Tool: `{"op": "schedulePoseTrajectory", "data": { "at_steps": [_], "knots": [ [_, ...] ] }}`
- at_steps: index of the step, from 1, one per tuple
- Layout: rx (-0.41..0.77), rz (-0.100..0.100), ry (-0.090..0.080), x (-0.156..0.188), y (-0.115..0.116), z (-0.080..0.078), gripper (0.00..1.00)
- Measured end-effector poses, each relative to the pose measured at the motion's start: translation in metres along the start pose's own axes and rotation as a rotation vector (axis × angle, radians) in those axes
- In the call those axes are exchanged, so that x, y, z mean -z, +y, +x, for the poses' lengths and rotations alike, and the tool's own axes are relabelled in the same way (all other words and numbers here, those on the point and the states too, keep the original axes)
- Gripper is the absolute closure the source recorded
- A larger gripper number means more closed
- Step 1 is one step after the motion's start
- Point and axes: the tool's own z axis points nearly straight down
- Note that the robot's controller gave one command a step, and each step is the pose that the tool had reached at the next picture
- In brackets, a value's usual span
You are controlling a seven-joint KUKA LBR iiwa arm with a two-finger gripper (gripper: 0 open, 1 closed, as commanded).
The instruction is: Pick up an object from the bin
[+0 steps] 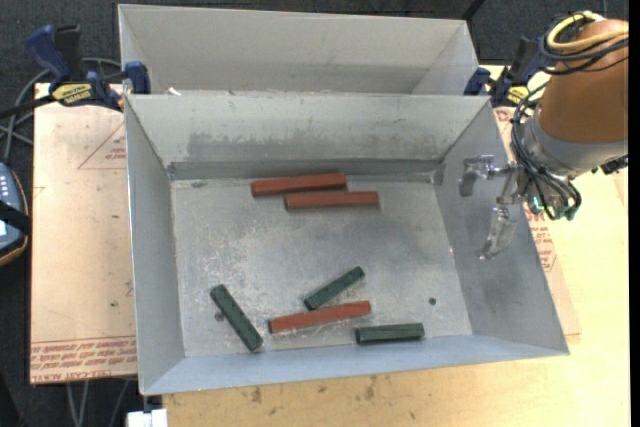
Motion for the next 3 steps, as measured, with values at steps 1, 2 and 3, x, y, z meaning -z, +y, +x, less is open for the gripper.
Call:
{"op": "schedulePoseTrajectory", "data": {
  "at_steps": [1, 2, 3],
  "knots": [
    [-0.001, -0.003, -0.007, 0.017, 0.076, 0.014, 0.00],
    [-0.031, -0.004, 0.003, -0.073, 0.161, 0.043, 0.00],
    [0.314, 0.000, -0.008, -0.107, 0.215, -0.003, 0.00]
  ]
}}
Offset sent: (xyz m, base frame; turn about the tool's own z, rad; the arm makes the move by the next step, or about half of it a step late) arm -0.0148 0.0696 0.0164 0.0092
